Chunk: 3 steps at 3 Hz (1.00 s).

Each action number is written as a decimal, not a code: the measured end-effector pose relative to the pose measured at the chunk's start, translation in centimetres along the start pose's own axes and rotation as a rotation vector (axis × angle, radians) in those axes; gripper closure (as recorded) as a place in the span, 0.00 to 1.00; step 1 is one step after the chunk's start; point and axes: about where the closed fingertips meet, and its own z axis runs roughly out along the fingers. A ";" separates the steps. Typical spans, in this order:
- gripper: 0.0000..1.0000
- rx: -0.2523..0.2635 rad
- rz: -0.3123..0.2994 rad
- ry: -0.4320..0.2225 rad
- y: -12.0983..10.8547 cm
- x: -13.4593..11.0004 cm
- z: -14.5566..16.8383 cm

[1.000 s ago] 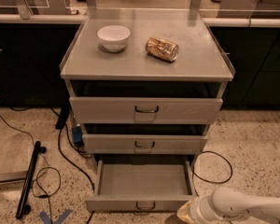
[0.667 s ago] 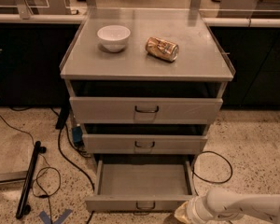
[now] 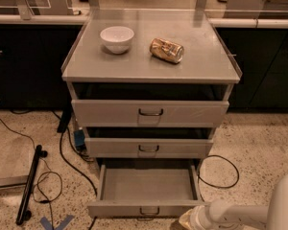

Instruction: Close bottom drawer

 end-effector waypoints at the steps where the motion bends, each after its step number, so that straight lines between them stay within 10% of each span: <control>1: 1.00 0.031 0.032 -0.073 -1.9 1.1 2.0; 3: 0.83 0.087 0.054 -0.142 -4.8 1.3 2.4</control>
Offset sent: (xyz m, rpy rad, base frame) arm 0.0595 -0.0394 -0.0353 0.1286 -0.1748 -0.1482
